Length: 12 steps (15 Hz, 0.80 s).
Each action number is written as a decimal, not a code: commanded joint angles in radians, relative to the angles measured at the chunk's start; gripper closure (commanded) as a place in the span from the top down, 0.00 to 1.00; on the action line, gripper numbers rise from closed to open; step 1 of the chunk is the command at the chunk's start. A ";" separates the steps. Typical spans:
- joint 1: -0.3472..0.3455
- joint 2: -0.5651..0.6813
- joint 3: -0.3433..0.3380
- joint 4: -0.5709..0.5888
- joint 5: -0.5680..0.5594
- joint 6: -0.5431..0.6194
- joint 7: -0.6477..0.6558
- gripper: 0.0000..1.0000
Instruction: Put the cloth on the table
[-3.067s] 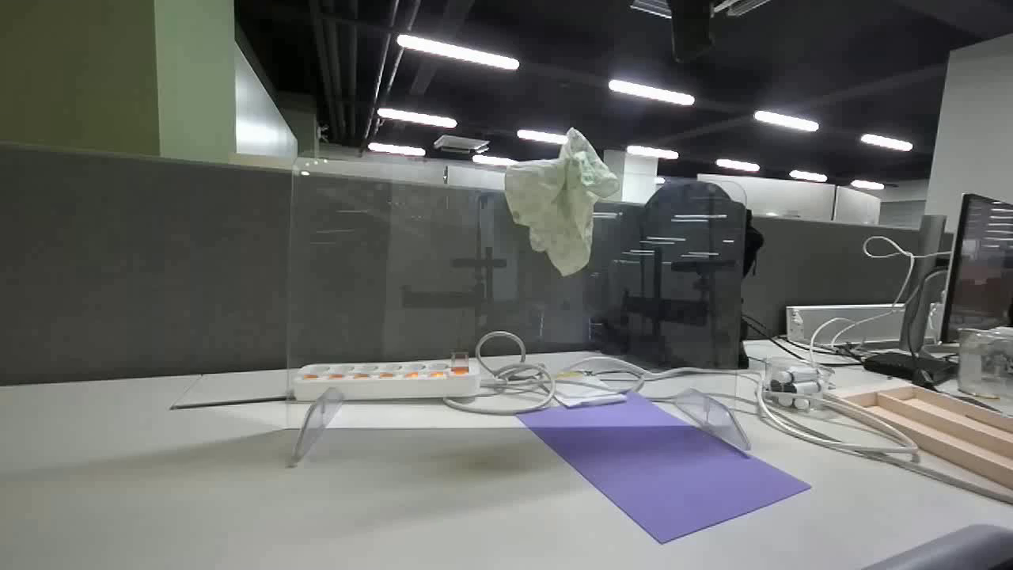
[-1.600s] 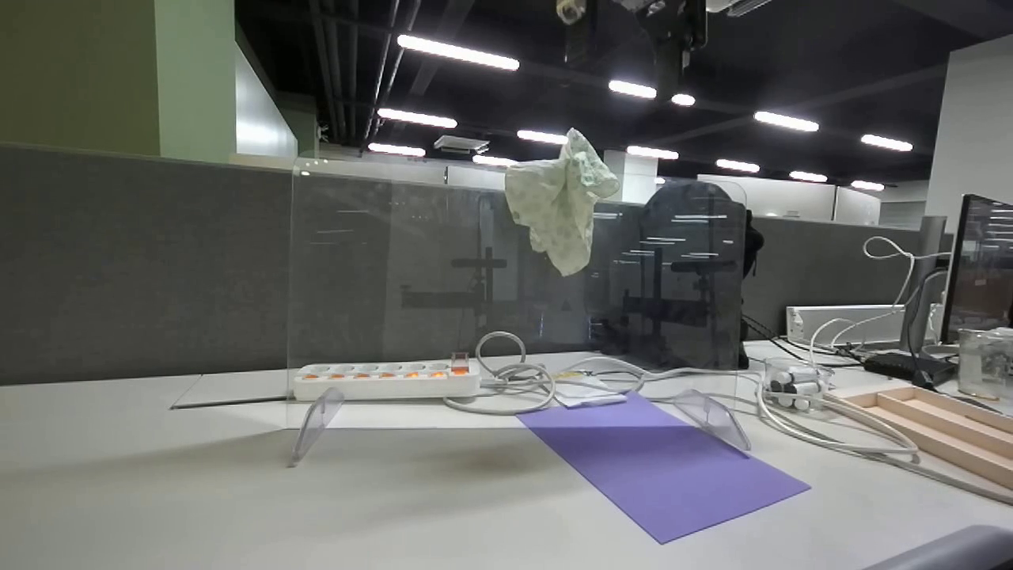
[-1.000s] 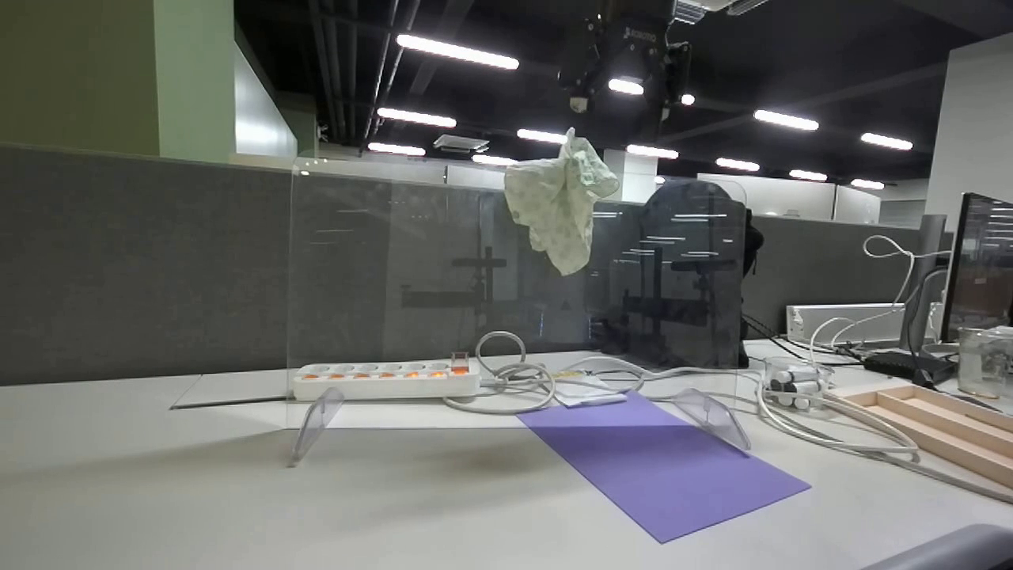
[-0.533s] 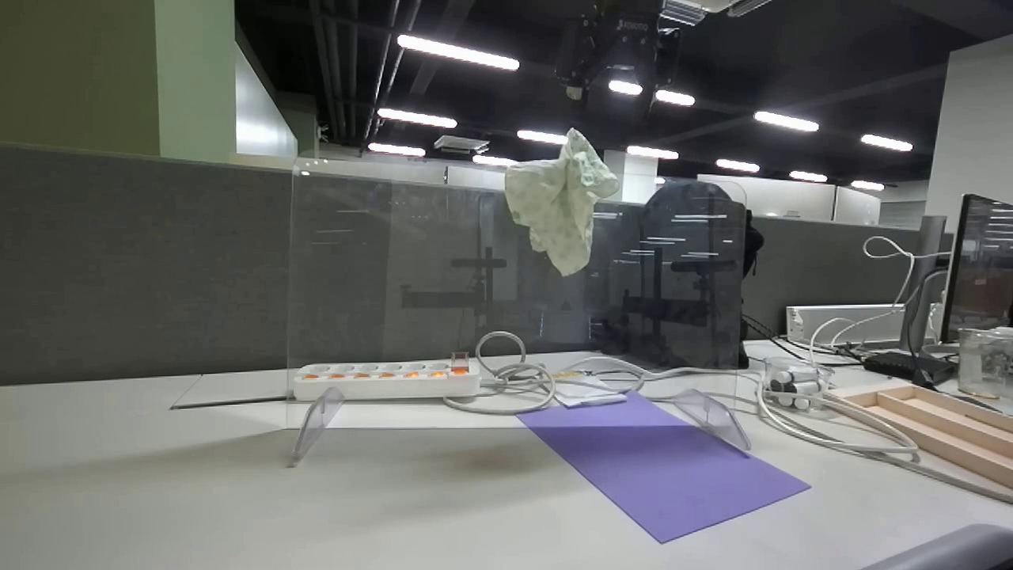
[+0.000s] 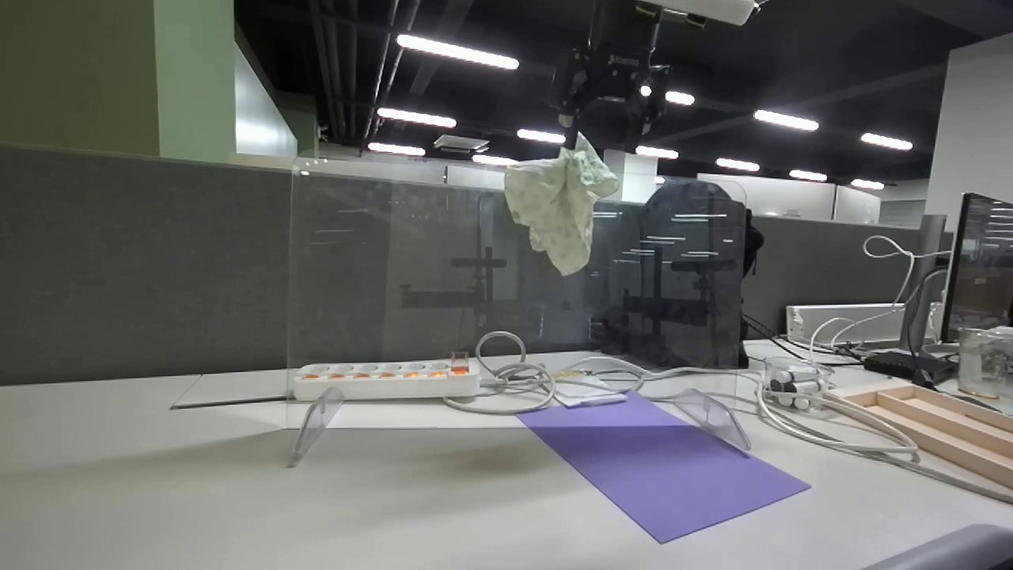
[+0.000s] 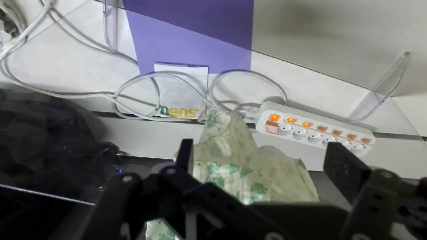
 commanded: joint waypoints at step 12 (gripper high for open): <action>0.043 0.109 -0.013 0.084 0.019 0.190 -0.003 0.44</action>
